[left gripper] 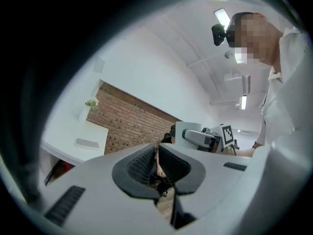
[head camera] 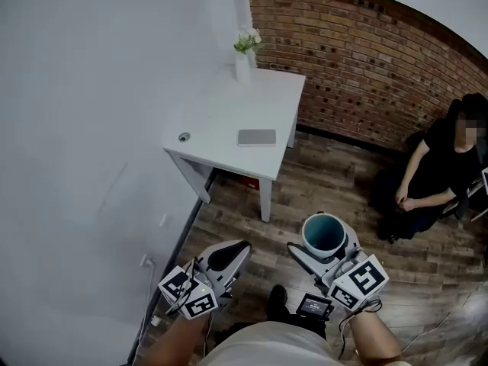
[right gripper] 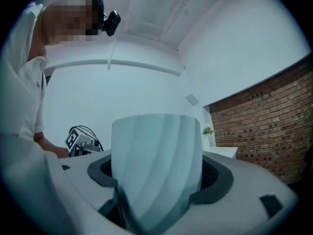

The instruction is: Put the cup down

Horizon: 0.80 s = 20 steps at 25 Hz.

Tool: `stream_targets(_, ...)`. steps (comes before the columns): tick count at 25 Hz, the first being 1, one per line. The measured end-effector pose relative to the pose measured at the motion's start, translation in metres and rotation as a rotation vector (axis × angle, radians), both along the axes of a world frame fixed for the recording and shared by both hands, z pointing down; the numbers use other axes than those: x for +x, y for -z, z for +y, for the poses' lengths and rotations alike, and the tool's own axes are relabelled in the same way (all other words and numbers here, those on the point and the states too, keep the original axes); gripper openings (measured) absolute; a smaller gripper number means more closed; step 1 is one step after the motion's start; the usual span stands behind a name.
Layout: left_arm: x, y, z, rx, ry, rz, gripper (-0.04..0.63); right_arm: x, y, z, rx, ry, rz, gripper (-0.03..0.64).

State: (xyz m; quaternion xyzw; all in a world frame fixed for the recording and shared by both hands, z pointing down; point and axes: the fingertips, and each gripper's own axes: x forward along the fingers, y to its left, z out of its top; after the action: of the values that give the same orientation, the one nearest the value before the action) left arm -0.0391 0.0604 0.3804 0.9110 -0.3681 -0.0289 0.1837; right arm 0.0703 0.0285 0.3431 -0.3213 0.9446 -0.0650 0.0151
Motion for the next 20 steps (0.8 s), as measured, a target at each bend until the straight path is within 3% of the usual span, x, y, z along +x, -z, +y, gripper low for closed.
stream_targets(11,-0.005,-0.015,-0.105,-0.033,0.034,-0.023,0.032,-0.012,-0.015,-0.111,-0.017,0.044,0.013,0.378)
stream_targets(20,-0.035,-0.019,-0.194,-0.023,-0.045,0.001,0.045,-0.043,-0.018,-0.189,-0.016,-0.035,0.022,0.378)
